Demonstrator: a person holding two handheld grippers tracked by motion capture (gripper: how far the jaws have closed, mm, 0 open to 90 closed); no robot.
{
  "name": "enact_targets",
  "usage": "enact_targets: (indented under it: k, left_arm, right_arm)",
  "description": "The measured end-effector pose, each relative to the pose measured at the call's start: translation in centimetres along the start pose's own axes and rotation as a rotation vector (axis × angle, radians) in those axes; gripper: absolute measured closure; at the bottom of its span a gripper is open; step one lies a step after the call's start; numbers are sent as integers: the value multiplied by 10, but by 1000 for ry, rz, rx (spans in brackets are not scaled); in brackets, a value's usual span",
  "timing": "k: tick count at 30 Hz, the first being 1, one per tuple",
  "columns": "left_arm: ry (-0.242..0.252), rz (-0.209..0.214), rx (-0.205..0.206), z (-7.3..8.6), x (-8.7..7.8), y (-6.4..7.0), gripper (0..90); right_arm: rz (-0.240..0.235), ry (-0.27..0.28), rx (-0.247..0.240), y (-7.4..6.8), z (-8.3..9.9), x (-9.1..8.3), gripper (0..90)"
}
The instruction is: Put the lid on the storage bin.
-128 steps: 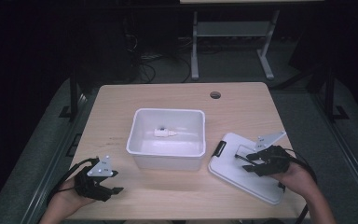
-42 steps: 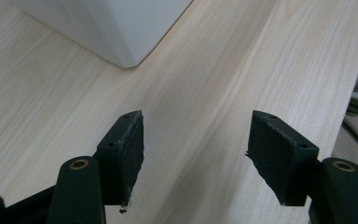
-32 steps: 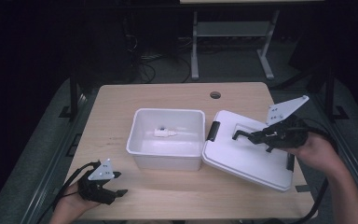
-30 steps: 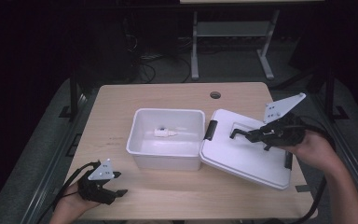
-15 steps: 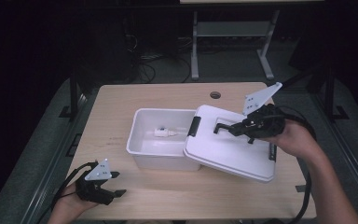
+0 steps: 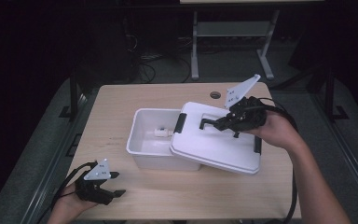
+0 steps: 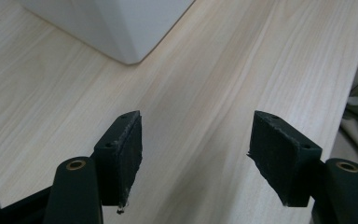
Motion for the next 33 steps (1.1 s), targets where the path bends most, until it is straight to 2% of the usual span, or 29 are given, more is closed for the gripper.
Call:
enact_targets:
  k: [9, 13, 20, 33]
  left_arm:
    - [8, -4, -4, 1, -3, -1, 341]
    - [28, -11, -3, 0, -7, -1, 335]
    - [28, -14, -7, 2, -8, -2, 334]
    - [30, -7, -6, 1, -6, 0, 318]
  right_arm:
    - [-9, -5, -36, 2, -23, 9, 837]
    - [-18, -2, -57, 2, -34, 13, 837]
    - [-35, 5, -76, 2, -54, 22, 838]
    - [-63, -3, -106, 3, -77, 39, 838]
Point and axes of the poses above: each handheld gripper's, and its own axes: x roughly forward along the jaws, z roughly out of its underside, y roughly to its right, the point moved 10 cm from there along x, roughly forward along the jaws, and after that the axes turned 11 degrees about -y, right-handed, at the moved point
